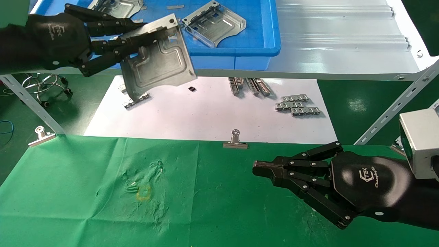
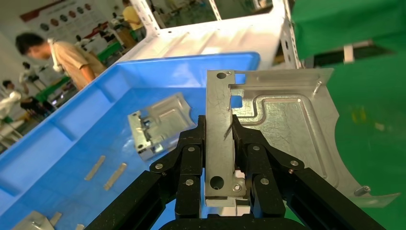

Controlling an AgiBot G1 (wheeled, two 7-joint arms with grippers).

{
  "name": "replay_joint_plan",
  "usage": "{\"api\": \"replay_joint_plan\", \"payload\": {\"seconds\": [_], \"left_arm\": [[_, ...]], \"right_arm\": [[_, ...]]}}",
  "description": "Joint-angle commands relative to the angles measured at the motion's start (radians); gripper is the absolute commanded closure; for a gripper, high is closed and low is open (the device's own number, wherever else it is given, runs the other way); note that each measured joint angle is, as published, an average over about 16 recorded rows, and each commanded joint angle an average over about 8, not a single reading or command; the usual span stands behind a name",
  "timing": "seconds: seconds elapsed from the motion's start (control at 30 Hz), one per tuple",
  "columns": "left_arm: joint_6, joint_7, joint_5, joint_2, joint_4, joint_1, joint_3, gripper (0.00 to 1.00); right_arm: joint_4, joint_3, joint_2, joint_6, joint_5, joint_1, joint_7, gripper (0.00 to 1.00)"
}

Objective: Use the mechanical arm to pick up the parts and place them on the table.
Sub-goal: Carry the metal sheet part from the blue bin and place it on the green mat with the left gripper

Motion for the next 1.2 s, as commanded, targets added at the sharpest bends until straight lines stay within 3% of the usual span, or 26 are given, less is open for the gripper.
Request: {"api": "replay_joint_plan", "payload": {"seconds": [0.03, 0.3, 0.53, 0.83, 1.2], "left_arm": [[0.014, 0.037, -0.016, -0.020, -0.036, 0.025, 0.003, 1.00], [0.011, 0.056, -0.134, -0.138, -0.284, 0.182, 0.141, 1.00], [-0.001, 0.119, -0.129, -0.182, -0.360, 0.276, 0.288, 1.00], [-0.009, 0.226, -0.084, -0.144, -0.262, 0.315, 0.406, 1.00], [-0.045, 0.383, -0.068, -0.071, -0.056, 0.290, 0.446, 1.00]], "right_arm": [[0.000, 0.000, 0.000, 0.000, 0.000, 0.000, 0.000, 1.00], [0.000, 0.000, 0.000, 0.000, 0.000, 0.000, 0.000, 1.00], [0.000, 0.000, 0.000, 0.000, 0.000, 0.000, 0.000, 1.00], [0.000, 0.000, 0.000, 0.000, 0.000, 0.000, 0.000, 1.00], [0.000, 0.000, 0.000, 0.000, 0.000, 0.000, 0.000, 1.00]]}}
